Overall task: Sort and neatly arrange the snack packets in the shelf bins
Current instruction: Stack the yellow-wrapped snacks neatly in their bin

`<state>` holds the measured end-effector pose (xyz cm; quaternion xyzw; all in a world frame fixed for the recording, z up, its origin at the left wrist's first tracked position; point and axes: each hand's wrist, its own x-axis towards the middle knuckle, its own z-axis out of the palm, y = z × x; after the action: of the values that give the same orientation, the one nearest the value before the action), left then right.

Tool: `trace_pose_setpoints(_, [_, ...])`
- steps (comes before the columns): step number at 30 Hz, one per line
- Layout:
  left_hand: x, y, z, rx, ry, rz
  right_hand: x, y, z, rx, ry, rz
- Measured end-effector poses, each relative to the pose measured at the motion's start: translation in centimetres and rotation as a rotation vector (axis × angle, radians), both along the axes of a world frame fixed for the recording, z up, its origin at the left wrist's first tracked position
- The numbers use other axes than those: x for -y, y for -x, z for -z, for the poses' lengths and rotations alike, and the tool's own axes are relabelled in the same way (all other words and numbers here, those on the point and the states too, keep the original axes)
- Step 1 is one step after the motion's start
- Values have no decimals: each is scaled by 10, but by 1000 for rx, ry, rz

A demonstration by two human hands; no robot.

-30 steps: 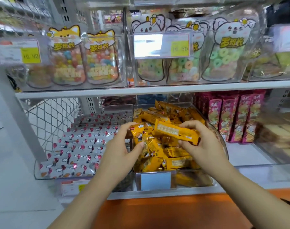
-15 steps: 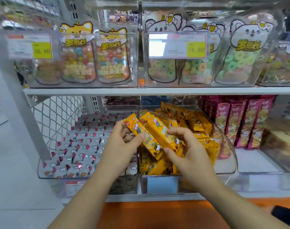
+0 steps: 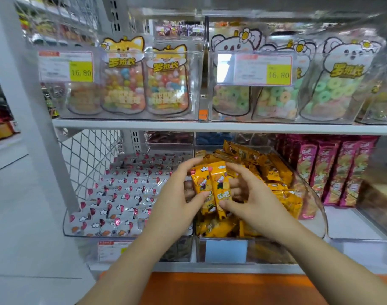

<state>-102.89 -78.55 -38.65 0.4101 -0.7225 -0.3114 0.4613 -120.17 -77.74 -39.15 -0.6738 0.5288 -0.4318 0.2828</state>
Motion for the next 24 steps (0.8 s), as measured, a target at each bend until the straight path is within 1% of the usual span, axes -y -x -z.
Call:
trace_pose_setpoints(3, [7, 2, 0, 123, 92, -57, 0, 3, -6, 51, 27, 71])
trace_pose_setpoints(5, [11, 1, 0, 120, 88, -73, 0, 5, -5, 95, 24, 58])
trace_pose_setpoints(9, [14, 0, 3, 81, 39, -99, 0, 11, 2, 14, -38, -79])
trace_pose_setpoints(11, [12, 1, 5, 99, 36, -82, 1, 20, -2, 91, -23, -73])
trace_pose_setpoints(12, [11, 2, 6, 124, 36, -71, 3, 27, -5, 112, 20, -22])
trace_pose_setpoints(13, [9, 4, 7, 155, 41, -61, 6, 38, -8, 87, 86, 65])
trace_pose_setpoints(14, [8, 6, 8, 191, 54, -54, 10, 48, -11, 19, 144, 154])
trace_pose_setpoints(16, [7, 12, 9, 252, 69, -52, 18, 68, -13, -156, 204, 297])
trace_pose_setpoints(18, [8, 16, 9, 270, 62, -63, 29, 81, -8, -308, 259, 412])
trace_pose_setpoints(22, [15, 23, 11, 261, 31, -99, 56, 82, -9, -455, 261, 594])
trace_pose_setpoints(23, [16, 24, 11, 256, 28, -106, 63, 81, -8, -495, 272, 604])
trace_pose_setpoints(24, [18, 25, 11, 253, 28, -112, 70, 78, -8, -495, 305, 588])
